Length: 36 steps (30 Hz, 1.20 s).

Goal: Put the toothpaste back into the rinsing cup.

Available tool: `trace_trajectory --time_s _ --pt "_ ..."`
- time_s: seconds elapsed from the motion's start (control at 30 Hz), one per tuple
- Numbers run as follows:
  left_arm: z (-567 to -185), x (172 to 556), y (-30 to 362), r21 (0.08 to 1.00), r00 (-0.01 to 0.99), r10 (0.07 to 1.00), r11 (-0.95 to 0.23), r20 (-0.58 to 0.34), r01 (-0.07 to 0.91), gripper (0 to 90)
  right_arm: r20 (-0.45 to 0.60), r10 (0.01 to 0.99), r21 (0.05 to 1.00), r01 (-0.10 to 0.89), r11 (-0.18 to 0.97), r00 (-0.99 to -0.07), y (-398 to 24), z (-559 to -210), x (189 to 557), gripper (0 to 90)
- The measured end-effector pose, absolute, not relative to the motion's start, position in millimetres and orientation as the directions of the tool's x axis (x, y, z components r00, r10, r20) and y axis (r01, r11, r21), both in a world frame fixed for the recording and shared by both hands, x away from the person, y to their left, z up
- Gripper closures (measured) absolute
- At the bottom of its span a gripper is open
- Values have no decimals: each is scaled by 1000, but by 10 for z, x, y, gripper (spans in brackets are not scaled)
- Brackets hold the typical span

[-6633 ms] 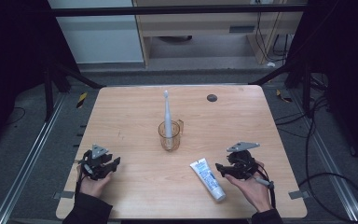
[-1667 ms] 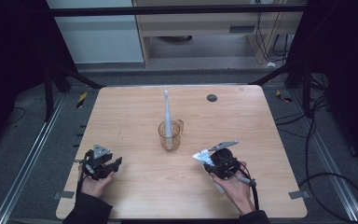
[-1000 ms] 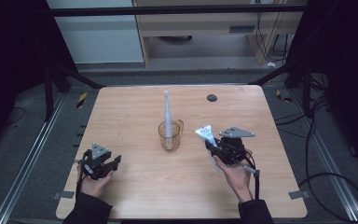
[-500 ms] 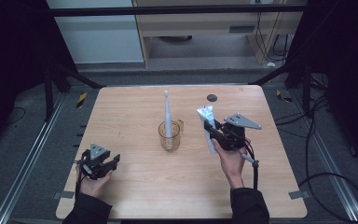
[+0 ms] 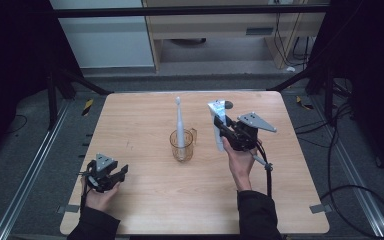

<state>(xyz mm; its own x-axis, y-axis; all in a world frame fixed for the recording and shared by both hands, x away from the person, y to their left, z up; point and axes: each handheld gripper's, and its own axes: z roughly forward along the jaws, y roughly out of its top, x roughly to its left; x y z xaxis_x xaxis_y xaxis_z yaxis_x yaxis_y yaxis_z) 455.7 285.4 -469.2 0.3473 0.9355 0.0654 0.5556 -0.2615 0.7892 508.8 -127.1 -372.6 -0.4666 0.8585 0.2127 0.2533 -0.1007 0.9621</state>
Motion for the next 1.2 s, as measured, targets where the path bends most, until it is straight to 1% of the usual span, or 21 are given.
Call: trace_trajectory --time_s 0.4,1.03,1.2 --pt "-4681 4549 2862 799 337 939 -253 67 546 543 247 828 967 183 -177 -503 -1019 -3647 5251 698" --pt "-4675 4546 2879 805 328 943 -243 64 542 544 259 803 966 157 -206 -537 -731 -3689 5440 698" --pt "-4676 4545 2879 805 328 942 -243 64 541 545 252 797 968 131 -215 -549 -659 -3701 5446 699"
